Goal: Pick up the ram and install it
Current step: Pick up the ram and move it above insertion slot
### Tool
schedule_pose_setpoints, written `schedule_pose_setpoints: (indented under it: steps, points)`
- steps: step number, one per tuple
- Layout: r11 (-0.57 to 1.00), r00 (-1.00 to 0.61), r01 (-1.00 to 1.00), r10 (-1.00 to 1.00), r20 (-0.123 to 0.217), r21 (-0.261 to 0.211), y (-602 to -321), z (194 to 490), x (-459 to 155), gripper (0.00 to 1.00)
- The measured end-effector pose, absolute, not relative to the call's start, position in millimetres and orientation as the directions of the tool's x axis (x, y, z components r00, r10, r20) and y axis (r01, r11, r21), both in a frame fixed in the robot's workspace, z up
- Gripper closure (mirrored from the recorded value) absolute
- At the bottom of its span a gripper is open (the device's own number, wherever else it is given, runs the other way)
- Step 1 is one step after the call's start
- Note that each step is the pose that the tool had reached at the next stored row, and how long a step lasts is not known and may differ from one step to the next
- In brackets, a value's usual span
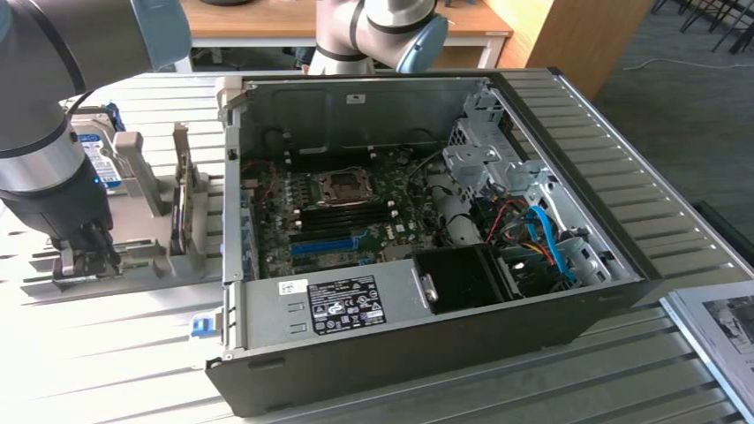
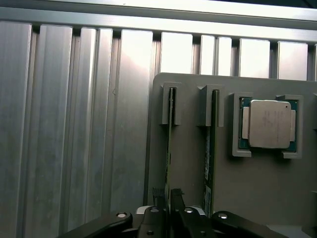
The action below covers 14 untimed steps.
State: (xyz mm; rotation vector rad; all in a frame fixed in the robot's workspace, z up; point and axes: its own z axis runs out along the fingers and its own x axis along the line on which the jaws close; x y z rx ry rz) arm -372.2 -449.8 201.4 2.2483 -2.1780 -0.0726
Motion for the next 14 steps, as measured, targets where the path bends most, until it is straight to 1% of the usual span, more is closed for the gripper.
schedule_pose_setpoints:
  steps: [1,2,3,14]
  points:
    - [-0.032,0.031,-0.999,-0.999,-0.026,0.040,-449.8,201.4,-372.2,0.79]
    - [-0.032,0.031,-0.999,-0.999,-0.026,0.040,-449.8,201.4,-372.2,0.85]
    - [-0.032,0.031,-0.999,-0.999,-0.026,0.040,-449.8,201.4,-372.2,0.88]
    - [-0.032,0.031,-0.999,-0.999,-0.026,0.040,-449.9,202.1,-372.2,0.88]
